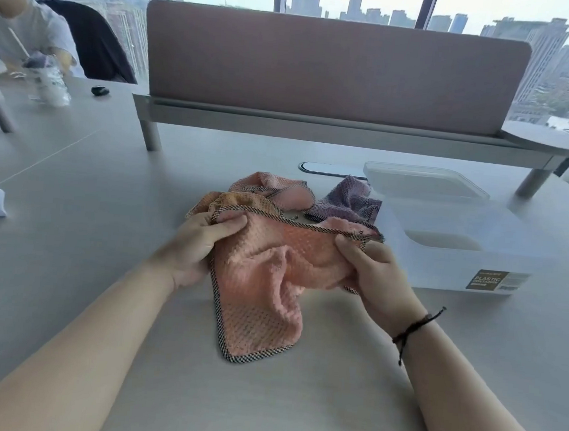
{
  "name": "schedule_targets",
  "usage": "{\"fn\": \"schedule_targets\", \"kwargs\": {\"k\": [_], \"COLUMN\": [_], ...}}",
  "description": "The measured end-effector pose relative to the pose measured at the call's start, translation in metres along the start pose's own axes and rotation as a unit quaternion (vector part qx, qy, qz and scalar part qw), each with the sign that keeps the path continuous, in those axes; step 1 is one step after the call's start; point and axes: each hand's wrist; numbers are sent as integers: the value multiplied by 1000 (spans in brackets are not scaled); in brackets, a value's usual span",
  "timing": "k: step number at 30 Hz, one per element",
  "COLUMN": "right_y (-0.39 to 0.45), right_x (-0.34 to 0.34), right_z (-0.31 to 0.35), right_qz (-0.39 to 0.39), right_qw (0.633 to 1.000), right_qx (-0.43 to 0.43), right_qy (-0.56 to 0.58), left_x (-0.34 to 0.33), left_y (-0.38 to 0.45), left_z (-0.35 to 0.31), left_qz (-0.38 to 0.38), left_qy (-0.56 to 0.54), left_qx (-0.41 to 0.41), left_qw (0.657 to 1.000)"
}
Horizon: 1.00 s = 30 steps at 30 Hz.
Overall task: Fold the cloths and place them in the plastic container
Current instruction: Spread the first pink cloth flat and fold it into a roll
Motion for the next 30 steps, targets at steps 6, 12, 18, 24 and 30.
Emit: {"fn": "schedule_targets", "kwargs": {"k": [6, 12, 18, 24, 30], "right_y": [-36, -25, -10, 3, 14], "right_x": [32, 24, 0, 2, 2], "right_z": [13, 17, -13, -24, -22], "right_qz": [314, 143, -25, -116, -147], "right_qw": [889, 981, 946, 914, 888], "right_qx": [43, -120, 34, 64, 76], "right_qy": [331, 50, -320, -383, -429], "left_x": [-10, 3, 26, 38, 29], "left_y": [-27, -15, -7, -16, -27], "left_z": [-28, -17, 0, -5, -9], "left_qz": [265, 73, -8, 18, 74], "left_qy": [-155, 32, 354, 387, 359], "left_qx": [150, 145, 39, 14, 33], "left_qw": [940, 986, 934, 922, 930]}}
Point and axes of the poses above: each hand's wrist, its own y-axis towards the middle knuckle, its own x-axis out of the back of the hand, z = x × y, and after that the axes turned 13 degrees about -y, right-handed
